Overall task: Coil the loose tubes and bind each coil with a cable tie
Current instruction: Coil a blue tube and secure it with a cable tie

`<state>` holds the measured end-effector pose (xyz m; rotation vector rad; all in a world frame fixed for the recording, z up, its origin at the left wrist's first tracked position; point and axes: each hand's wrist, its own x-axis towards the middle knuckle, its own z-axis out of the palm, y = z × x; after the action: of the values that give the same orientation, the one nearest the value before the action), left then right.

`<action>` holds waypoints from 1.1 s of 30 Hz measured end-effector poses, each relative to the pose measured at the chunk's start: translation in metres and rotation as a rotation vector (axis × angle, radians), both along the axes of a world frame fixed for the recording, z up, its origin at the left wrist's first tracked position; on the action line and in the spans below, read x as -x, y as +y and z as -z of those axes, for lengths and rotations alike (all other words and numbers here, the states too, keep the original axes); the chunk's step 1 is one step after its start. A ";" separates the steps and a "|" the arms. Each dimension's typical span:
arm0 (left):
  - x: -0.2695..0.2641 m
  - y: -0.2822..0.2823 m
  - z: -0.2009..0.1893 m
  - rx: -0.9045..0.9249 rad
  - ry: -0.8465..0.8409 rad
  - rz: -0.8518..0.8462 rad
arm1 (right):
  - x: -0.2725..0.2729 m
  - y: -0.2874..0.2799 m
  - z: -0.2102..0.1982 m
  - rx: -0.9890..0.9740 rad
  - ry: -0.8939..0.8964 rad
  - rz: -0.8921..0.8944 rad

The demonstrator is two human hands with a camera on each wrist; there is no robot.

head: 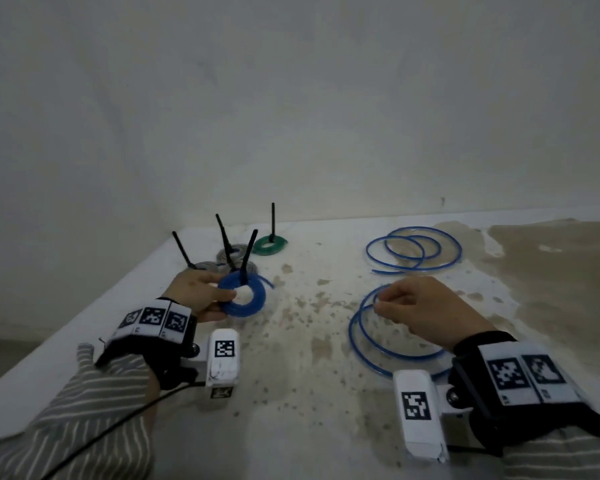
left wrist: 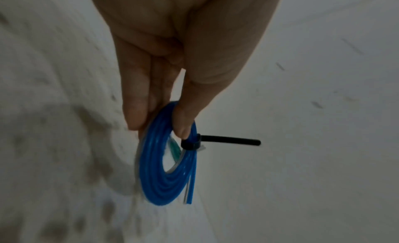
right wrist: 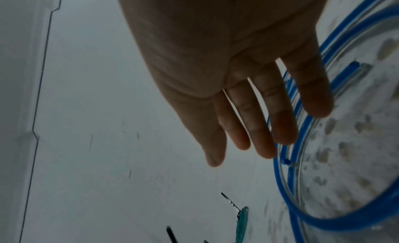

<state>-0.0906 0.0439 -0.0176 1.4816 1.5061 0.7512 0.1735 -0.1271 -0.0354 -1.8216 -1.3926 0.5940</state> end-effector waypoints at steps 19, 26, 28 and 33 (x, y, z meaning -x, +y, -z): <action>0.049 0.060 -0.008 -0.078 0.365 -0.160 | 0.004 0.000 0.002 0.259 -0.237 -0.092; -0.024 0.003 -0.026 -0.174 0.445 0.382 | 0.004 -0.002 0.001 0.347 -0.195 -0.117; -0.054 -0.021 -0.028 -0.134 0.463 0.585 | 0.004 -0.002 0.001 0.362 -0.204 -0.125; -0.113 -0.055 -0.021 -0.160 0.415 0.838 | 0.002 -0.005 0.000 0.319 -0.230 -0.151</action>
<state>0.0227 -0.0110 0.0035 2.2551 0.9401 0.0540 0.1711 -0.1323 -0.0353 -2.1011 -1.6764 0.7373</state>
